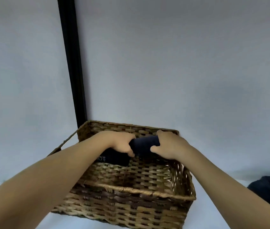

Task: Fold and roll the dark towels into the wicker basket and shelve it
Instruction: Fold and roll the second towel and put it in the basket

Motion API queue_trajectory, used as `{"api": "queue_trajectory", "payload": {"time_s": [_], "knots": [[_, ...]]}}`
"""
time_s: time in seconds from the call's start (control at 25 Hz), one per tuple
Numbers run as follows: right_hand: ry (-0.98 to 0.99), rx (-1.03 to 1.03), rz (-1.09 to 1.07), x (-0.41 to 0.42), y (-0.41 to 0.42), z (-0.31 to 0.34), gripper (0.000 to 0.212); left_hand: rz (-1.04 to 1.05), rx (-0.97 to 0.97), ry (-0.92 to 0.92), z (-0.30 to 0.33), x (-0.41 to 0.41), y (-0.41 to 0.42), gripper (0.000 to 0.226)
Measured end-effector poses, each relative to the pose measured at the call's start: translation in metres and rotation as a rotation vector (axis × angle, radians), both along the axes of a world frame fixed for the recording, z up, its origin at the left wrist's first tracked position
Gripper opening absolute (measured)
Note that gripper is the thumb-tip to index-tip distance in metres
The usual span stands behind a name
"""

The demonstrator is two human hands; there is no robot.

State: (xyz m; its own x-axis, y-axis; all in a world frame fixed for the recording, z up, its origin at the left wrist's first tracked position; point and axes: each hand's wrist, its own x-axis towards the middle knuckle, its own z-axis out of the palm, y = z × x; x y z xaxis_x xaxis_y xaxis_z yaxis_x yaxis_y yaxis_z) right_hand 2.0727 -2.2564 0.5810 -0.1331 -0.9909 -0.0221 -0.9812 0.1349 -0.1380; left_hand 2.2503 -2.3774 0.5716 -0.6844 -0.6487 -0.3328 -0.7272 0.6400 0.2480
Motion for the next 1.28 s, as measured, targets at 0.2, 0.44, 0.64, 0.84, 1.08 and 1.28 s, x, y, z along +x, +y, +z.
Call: {"api": "queue_trajectory", "payload": {"time_s": [0.2, 0.44, 0.64, 0.84, 1.08, 1.28], "knots": [[0.194, 0.314, -0.059, 0.004, -0.029, -0.002, 0.031, -0.166, 0.066, -0.156, -0.032, -0.039, -0.024, 0.071], [0.303, 0.574, -0.026, 0.015, -0.058, -0.019, 0.041, -0.316, -0.295, -0.247, -0.055, -0.040, -0.029, 0.095], [0.487, 0.605, -0.015, 0.015, -0.072, -0.041, 0.042, -0.426, -0.619, -0.401, -0.055, -0.049, -0.021, 0.100], [0.479, 0.568, -0.009, 0.014, -0.078, -0.058, 0.042, -0.495, -0.501, -0.232, -0.056, -0.053, -0.027, 0.065], [0.410, 0.561, 0.014, 0.006, -0.081, -0.062, 0.054, -0.416, -0.432, -0.196, -0.067, -0.053, -0.029, 0.041], [0.422, 0.499, 0.002, 0.007, -0.076, -0.060, 0.050, -0.427, -0.434, -0.153, -0.065, -0.045, -0.035, 0.052]]}}
